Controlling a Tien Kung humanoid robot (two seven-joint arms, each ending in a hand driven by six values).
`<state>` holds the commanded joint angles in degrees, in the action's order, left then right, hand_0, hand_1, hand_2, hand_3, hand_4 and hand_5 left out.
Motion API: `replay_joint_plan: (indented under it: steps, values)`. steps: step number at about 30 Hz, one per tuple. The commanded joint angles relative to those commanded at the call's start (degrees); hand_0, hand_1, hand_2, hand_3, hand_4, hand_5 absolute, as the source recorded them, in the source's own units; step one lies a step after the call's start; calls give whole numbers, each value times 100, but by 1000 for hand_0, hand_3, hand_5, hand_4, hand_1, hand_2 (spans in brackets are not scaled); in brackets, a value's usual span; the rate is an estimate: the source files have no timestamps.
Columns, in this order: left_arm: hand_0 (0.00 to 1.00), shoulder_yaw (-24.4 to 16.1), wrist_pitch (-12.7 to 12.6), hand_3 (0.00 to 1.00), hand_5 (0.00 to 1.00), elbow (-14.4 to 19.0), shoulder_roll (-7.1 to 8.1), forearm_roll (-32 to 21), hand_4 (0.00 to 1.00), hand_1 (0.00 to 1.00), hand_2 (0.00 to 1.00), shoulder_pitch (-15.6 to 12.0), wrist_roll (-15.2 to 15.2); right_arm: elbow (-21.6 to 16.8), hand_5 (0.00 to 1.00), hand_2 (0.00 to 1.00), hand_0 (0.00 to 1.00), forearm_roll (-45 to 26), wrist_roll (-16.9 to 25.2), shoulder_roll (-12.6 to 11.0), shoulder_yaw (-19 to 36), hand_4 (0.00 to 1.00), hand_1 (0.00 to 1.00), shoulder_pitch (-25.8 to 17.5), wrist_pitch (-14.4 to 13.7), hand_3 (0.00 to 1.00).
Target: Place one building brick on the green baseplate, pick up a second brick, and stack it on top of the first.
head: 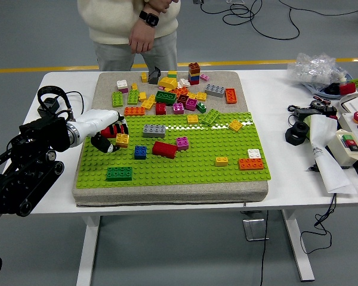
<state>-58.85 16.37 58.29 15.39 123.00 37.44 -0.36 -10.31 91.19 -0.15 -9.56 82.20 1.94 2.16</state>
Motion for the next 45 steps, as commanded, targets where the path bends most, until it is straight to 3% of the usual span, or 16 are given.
replay_joint_plan:
  steps: [9, 21, 37, 45]
  values:
    - [638, -195, 38, 538, 2, 552, 227, -77, 621, 532, 522, -455, 51, 0, 623, 738, 764, 44, -18, -11, 75, 998, 704, -14, 5, 752]
    - [636, -492, 80, 539, 2, 970, 390, -116, 616, 533, 521, -1010, 73, 0, 622, 738, 765, 72, -34, -9, 111, 998, 704, -49, 7, 752]
    - [637, -773, 139, 539, 2, 1368, 467, -136, 623, 533, 522, -1446, 117, 0, 621, 738, 765, 126, -89, -28, 197, 998, 703, -65, 15, 751]
    - [639, -880, 154, 540, 2, 1508, 411, -172, 624, 535, 522, -1589, 141, 0, 621, 739, 766, 141, -103, -41, 223, 998, 704, -63, 19, 752]
